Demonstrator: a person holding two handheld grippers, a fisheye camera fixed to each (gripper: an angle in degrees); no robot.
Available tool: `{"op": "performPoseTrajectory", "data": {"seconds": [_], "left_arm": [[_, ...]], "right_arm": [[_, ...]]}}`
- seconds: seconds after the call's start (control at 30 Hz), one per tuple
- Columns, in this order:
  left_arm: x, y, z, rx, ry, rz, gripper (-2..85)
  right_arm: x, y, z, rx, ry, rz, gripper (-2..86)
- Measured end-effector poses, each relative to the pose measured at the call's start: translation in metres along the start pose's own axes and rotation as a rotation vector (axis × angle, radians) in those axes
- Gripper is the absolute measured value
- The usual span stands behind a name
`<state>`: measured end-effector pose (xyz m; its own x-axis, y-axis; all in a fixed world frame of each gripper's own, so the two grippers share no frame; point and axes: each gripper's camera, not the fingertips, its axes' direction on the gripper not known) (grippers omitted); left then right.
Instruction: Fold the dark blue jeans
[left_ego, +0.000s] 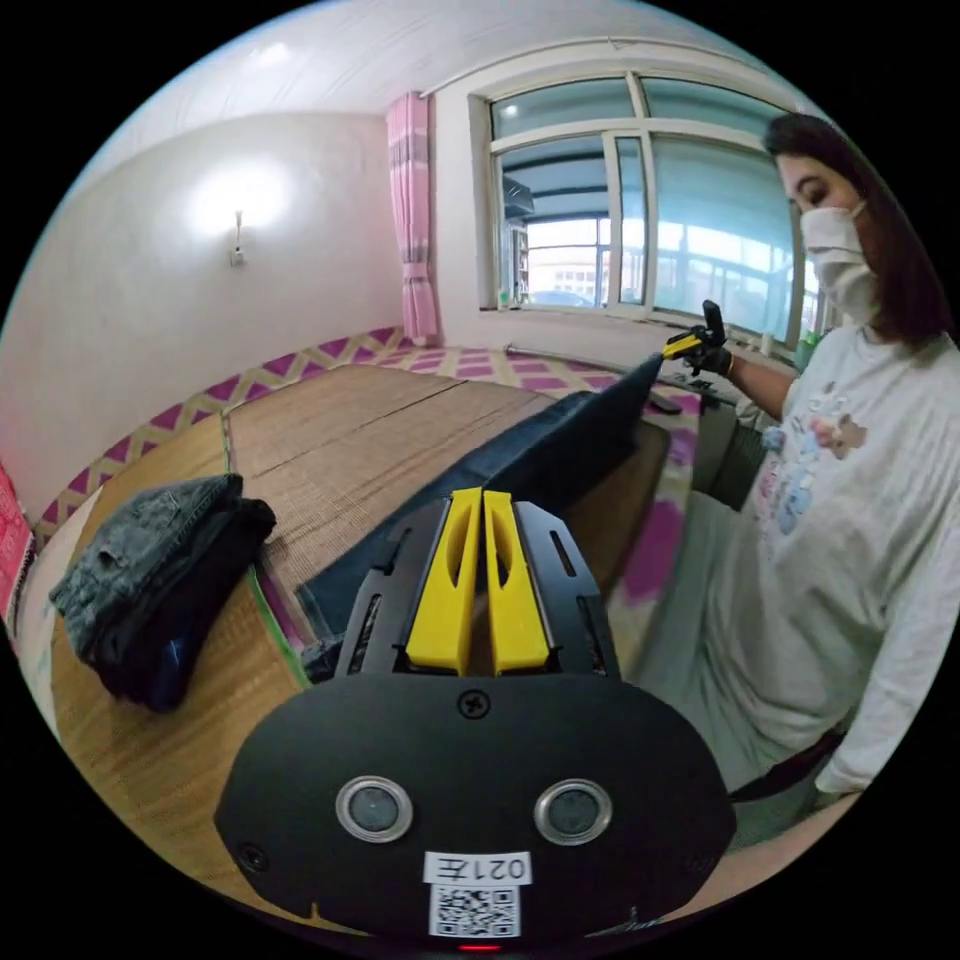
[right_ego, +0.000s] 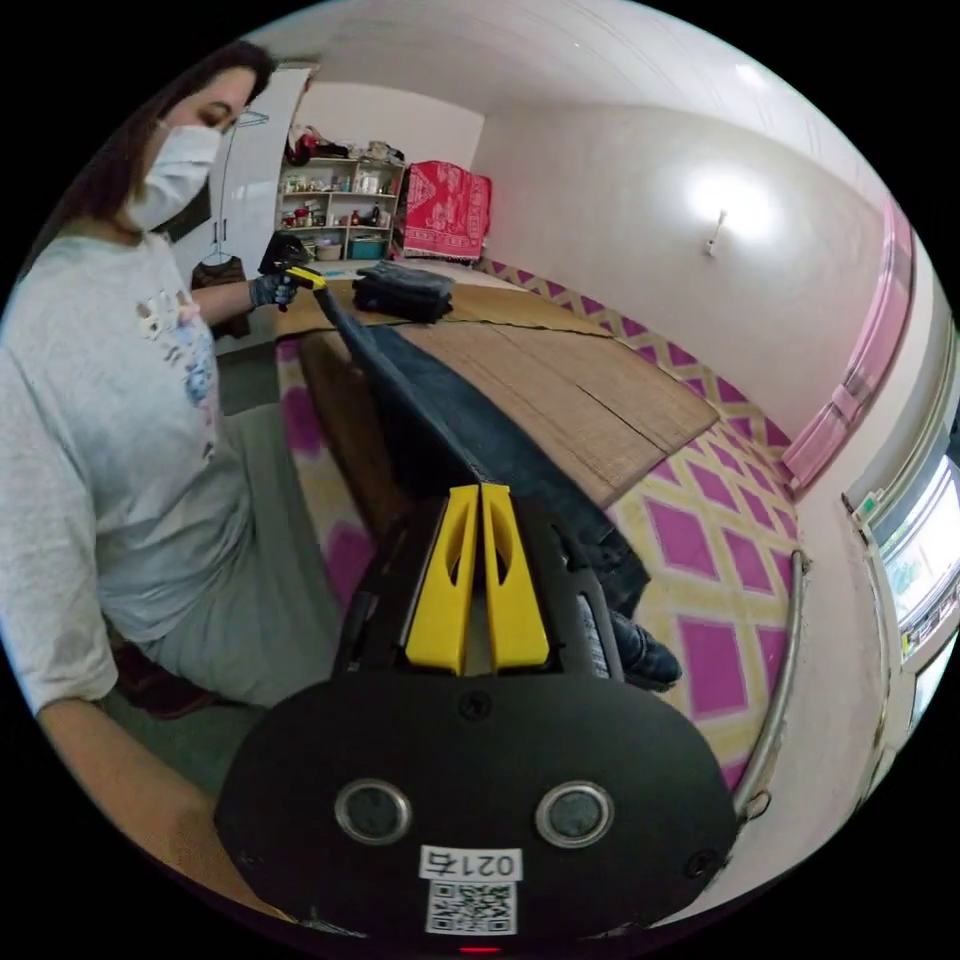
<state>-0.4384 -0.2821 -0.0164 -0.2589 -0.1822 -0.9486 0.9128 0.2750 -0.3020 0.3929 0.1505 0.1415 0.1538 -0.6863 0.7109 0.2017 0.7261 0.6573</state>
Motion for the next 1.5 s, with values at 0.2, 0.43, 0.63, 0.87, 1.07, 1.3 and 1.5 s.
{"op": "performPoseTrajectory", "data": {"seconds": [0.2,0.43,0.63,0.87,1.07,1.3,1.5], "left_arm": [[0.042,0.089,0.023,-0.128,0.118,-0.243,-1.0],[0.039,0.115,-0.016,-0.027,0.213,-0.376,-0.8],[-0.008,0.100,-0.034,-0.107,-0.289,-0.605,3.9],[-0.025,0.101,-0.010,-0.241,-0.412,-0.685,7.7],[-0.032,0.064,-0.058,-0.111,-0.311,-0.698,4.0],[-0.025,0.039,-0.061,-0.362,-0.304,-0.684,0.7],[-0.011,0.039,-0.073,-0.307,-0.320,-0.687,-0.8]], "right_arm": [[-0.061,0.087,0.031,-0.188,-0.110,0.130,-0.7],[-0.063,0.106,0.030,-0.309,-0.172,0.189,-0.6],[-0.015,0.089,0.012,-0.039,0.020,0.346,-0.6],[0.002,0.109,0.098,-0.199,0.085,0.440,-0.6],[0.001,0.120,0.092,-0.140,0.082,0.477,-0.7],[0.003,0.126,0.087,-0.125,0.061,0.510,-0.7],[0.002,0.130,0.084,-0.108,0.067,0.520,-0.7]]}}
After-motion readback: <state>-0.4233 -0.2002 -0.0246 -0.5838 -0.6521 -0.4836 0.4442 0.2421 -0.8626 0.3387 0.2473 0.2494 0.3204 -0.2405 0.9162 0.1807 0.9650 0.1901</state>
